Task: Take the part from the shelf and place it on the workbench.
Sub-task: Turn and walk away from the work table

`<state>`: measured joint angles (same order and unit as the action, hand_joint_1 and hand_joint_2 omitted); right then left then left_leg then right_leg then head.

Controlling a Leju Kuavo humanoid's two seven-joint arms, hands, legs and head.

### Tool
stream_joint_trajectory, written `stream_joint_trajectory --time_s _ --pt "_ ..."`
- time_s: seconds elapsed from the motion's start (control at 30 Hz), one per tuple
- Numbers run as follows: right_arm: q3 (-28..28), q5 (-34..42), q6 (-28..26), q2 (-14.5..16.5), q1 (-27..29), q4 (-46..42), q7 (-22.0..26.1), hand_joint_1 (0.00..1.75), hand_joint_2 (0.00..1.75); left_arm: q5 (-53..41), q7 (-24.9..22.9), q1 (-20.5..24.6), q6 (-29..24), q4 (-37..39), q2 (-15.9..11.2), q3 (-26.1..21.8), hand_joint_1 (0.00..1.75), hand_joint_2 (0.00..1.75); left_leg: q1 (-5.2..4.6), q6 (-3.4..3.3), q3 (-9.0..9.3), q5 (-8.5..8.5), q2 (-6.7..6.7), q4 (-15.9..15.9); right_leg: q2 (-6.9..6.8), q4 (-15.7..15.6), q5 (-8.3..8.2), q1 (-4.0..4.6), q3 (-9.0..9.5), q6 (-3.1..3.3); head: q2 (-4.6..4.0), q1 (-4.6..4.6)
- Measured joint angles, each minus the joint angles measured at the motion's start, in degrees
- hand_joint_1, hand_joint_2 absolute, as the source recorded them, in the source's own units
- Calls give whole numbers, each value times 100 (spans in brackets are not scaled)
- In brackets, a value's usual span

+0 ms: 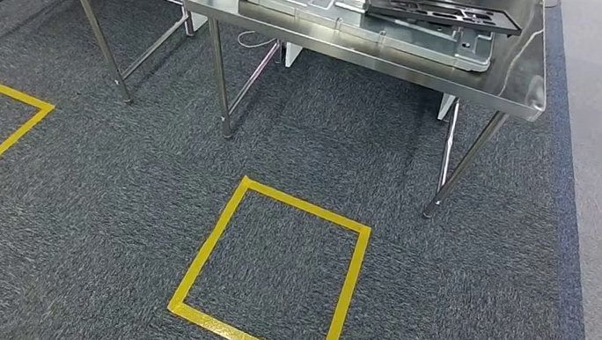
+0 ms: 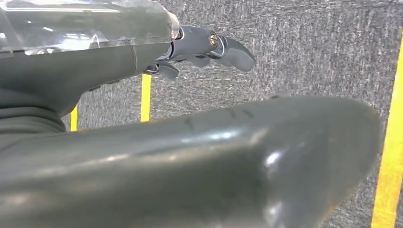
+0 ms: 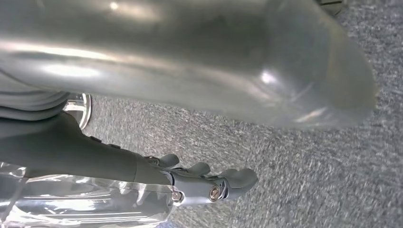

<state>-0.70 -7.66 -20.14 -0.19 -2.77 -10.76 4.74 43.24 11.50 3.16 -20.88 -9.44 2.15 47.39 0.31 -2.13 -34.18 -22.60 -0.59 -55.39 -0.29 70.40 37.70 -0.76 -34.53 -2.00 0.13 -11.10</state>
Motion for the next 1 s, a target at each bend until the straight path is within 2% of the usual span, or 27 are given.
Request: stream_joint_trajectory --time_s 0.03,0.07,0.1,0.13,0.17,0.2,0.23,0.27,0.33,0.37,0.4,0.47,0.5,0.53,0.57,0.6,0.63,0.7,0.73,0.77,0.83,0.87,0.9,0.93,1.0 --pt "0 -3 30 1 3 2 -15 0 0 1 0 -8 2 0 1 1 0 0 6 12 -22 12 -37 -10 4 165 26 -26 -67 -26 0 0" --pt "0 -8 59 1 9 5 -30 0 0 1 0 -16 3 0 2 1 0 0 18 29 -46 24 -84 -29 10 115 -63 -56 -26 -54 0 1" --pt "0 -14 81 1 15 8 -44 0 0 1 0 -21 4 0 3 2 0 0 34 53 -72 32 -138 -59 29 -167 -246 -89 129 -80 0 0" --pt "0 -23 96 1 23 10 -59 0 0 1 1 -23 5 0 3 2 0 0 49 86 -107 35 -196 -109 110 -589 -438 -129 352 -105 0 1" --pt "0 -32 107 1 29 14 -75 0 0 1 2 -22 5 0 3 2 0 0 53 127 -149 32 -250 -168 195 -953 -580 -140 533 -104 0 1" --pt "0 -38 114 2 32 18 -92 0 0 0 3 -21 5 0 2 3 0 0 52 168 -185 31 -292 -217 259 -1199 -662 -152 648 -81 0 0" --pt "0 -44 117 3 32 21 -113 0 0 -1 5 -22 5 0 1 5 0 0 47 213 -212 38 -327 -243 300 -1308 -686 -138 690 -38 0 -1" --pt "0 -45 119 3 28 24 -132 0 0 -3 6 -26 10 0 1 8 0 0 47 259 -222 57 -358 -241 269 -1296 -694 -104 673 21 0 -1" --pt "0 -37 117 5 20 25 -157 0 0 -15 7 -47 31 5 -4 23 0 0 69 334 -248 91 -376 -227 171 -1294 -742 -92 657 129 0 -2" --pt "0 -31 115 7 20 25 -162 0 0 -27 4 -56 45 8 -7 31 0 0 77 358 -289 26 -312 -305 117 -1300 -769 -96 645 176 0 -2" --pt "0 -26 109 8 28 25 -164 0 0 -45 1 -60 57 10 -10 39 0 0 80 372 -374 -122 -221 -504 57 -1306 -795 -102 626 219 0 -3" --pt "0 -25 93 8 53 27 -166 0 0 -86 -6 -47 73 11 -11 45 0 0 82 393 -653 -595 -45 -1242 -72 -1306 -820 -75 581 267 0 -4" --pt "0 -26 81 8 65 29 -166 0 0 -101 -8 -37 77 11 -11 47 0 0 83 403 -796 -808 -16 -1657 -143 -1304 -825 -59 560 278 0 -3" --pt "0 -27 69 8 72 32 -166 0 0 -106 -11 -31 79 11 -11 49 0 0 83 407 -877 -934 -2 -1951 -211 -1303 -828 -45 546 282 0 -3" --pt "0 -28 59 8 75 34 -166 0 0 -105 -16 -31 79 11 -11 53 0 0 82 404 -870 -965 9 -2067 -274 -1302 -829 -33 539 283 0 -3" --pt "0 -28 52 8 75 37 -168 0 0 -105 -25 -34 79 11 -11 62 0 0 81 389 -735 -886 26 -1929 -335 -1302 -827 -23 543 281 0 -3" --pt "0 -30 50 8 73 38 -173 0 0 -105 -34 -36 79 11 -11 73 0 0 77 364 -507 -739 61 -1595 -391 -1301 -822 -15 555 274 0 -3" --pt "0 -39 60 8 71 38 -194 0 0 -104 -50 -24 82 11 -11 94 0 0 21 270 12 -495 326 -721 -503 -1299 -802 7 583 242 0 -3" --pt "0 -46 74 8 72 39 -206 0 0 -103 -55 -11 86 11 -11 99 0 0 -16 221 159 -445 437 -448 -553 -1295 -794 16 590 215 0 -3" --pt "0 -56 90 8 72 40 -216 0 0 -98 -60 -2 93 11 -11 102 0 0 -53 180 223 -441 515 -305 -605 -1292 -787 24 593 184 0 -3" --pt "4 -80 120 8 58 41 -229 0 0 -89 -67 -5 105 11 -10 109 0 0 -73 124 201 -427 420 -279 -709 -1302 -783 31 611 119 0 -3" --pt "8 -95 130 8 47 41 -237 0 0 -85 -70 -17 109 11 -8 115 0 0 -60 96 209 -408 360 -249 -696 -1296 -758 22 631 84 0 -3" --pt "13 -113 136 9 42 41 -243 0 0 -86 -72 -24 110 11 -4 121 0 0 -44 62 220 -387 299 -217 -600 -1236 -693 12 618 53 0 -3" --pt "17 -131 141 9 42 41 -250 0 0 -86 -73 -24 110 12 -1 126 0 0 -28 28 230 -362 238 -186 -445 -1054 -560 0 542 26 0 -2" --pt "21 -160 145 9 60 45 -263 0 0 -85 -76 -9 110 13 6 133 0 0 -30 -18 216 -335 111 -172 -118 -370 -196 -15 200 2 0 0"
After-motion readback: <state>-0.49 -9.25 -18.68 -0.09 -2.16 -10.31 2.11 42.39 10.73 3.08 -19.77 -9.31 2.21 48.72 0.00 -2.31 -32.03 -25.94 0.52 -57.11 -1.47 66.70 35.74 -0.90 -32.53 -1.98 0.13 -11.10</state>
